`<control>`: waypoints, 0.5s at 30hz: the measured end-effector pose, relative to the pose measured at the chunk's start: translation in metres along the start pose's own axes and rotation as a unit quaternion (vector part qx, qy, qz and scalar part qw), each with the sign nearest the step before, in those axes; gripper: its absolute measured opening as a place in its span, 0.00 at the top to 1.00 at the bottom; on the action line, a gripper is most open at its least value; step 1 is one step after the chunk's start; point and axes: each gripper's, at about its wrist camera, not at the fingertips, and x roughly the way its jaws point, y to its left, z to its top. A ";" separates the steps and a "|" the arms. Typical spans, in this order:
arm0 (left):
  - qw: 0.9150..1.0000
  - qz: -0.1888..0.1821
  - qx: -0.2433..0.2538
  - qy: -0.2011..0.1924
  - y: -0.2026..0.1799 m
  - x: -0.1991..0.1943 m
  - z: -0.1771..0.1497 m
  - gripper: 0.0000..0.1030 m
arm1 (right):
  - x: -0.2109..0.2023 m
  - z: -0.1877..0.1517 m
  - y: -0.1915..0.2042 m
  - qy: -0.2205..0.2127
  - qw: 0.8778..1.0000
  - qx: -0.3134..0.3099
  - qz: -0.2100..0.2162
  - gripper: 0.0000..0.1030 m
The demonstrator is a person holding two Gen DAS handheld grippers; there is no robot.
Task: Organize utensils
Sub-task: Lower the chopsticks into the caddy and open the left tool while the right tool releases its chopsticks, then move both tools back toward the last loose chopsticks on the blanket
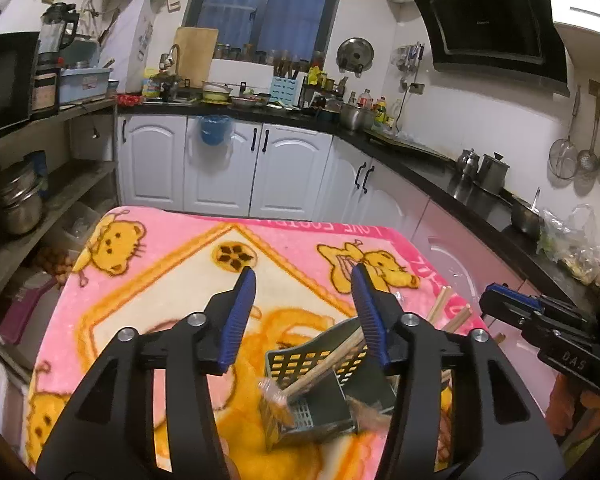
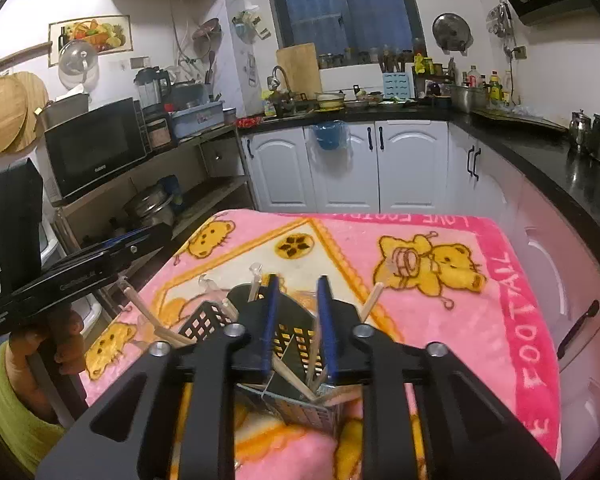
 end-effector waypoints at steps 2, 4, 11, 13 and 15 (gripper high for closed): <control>1.000 -0.001 -0.001 0.001 0.001 -0.004 -0.002 0.53 | -0.005 -0.002 0.000 0.000 1.000 -0.001 0.000 0.73; 1.000 -0.001 -0.001 0.002 0.002 -0.010 -0.004 0.49 | -0.011 -0.004 0.001 -0.002 1.000 -0.004 -0.001 0.71; 1.000 -0.003 0.000 -0.001 0.004 -0.027 -0.012 0.34 | -0.028 -0.014 0.002 -0.005 1.000 -0.003 -0.002 0.64; 1.000 -0.003 -0.001 -0.001 0.005 -0.033 -0.017 0.31 | -0.032 -0.016 0.002 -0.007 1.000 -0.001 -0.003 0.62; 1.000 -0.004 0.000 0.000 0.005 -0.039 -0.023 0.28 | -0.039 -0.022 0.003 -0.011 1.000 0.000 -0.003 0.58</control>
